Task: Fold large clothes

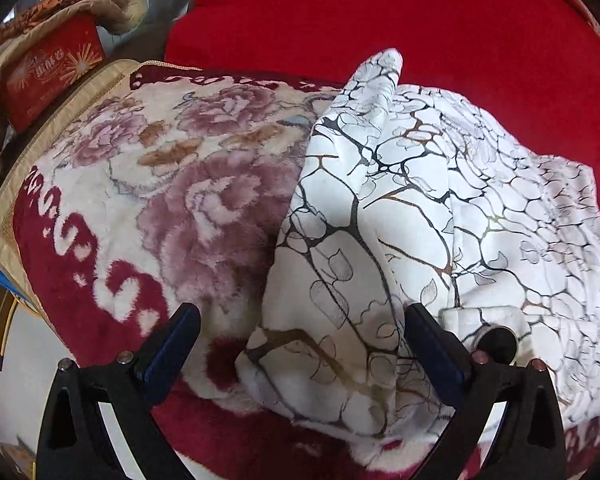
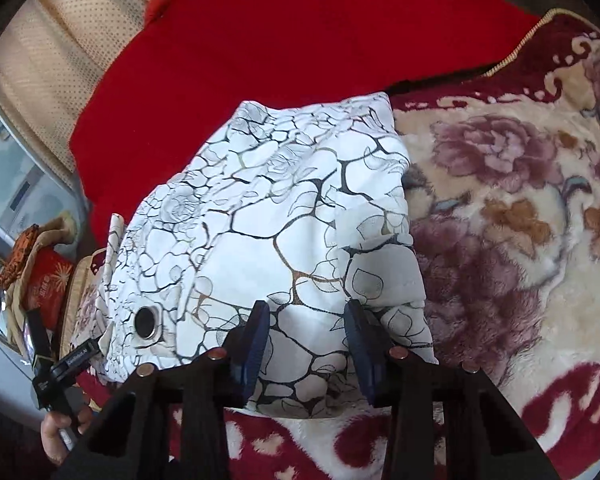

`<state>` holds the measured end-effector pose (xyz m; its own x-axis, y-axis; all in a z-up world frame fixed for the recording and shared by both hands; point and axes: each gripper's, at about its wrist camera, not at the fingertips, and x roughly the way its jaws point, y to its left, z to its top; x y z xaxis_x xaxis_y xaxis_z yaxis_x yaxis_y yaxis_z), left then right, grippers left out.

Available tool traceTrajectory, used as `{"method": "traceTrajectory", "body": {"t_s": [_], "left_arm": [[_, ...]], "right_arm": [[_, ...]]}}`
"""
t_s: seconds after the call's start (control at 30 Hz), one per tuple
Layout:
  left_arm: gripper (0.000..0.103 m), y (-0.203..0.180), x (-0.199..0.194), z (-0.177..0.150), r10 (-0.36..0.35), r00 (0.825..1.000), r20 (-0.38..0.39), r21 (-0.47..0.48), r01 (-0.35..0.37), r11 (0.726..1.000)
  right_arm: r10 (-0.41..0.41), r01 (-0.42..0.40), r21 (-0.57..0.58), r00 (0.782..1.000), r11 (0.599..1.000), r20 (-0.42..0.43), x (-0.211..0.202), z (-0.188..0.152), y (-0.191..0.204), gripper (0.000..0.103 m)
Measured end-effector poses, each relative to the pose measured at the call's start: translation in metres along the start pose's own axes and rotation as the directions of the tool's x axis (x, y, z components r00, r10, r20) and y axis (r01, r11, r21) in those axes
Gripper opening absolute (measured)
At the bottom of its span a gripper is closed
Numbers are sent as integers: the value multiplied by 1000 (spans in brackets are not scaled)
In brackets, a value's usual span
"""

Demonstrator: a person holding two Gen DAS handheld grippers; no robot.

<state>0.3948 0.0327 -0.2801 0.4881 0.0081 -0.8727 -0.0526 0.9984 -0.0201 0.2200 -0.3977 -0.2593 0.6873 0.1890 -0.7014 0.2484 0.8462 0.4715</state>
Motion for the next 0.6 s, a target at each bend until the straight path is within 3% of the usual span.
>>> {"method": "traceTrajectory", "body": {"t_s": [0.13,0.27,0.33,0.6], "left_arm": [[102,13,-23,-5,-25,999,25,-10,25,1000],[102,31,-42,-21,-110,994,17,-51,111,993],[102,38,-48,-31,-147,989,8,-83,147,986],[102,57,-42,-56,-260,964,-46,-227,244,943]], "right_arm": [[48,-49,50,999,998,20,-21,0,-11,45],[125,-129,138,991,982,40,-43,-4,-31,53],[163,-172,193,985,966,58,-52,-8,-42,57],[259,-263,264,964,928,53,-64,-25,-55,58]]}}
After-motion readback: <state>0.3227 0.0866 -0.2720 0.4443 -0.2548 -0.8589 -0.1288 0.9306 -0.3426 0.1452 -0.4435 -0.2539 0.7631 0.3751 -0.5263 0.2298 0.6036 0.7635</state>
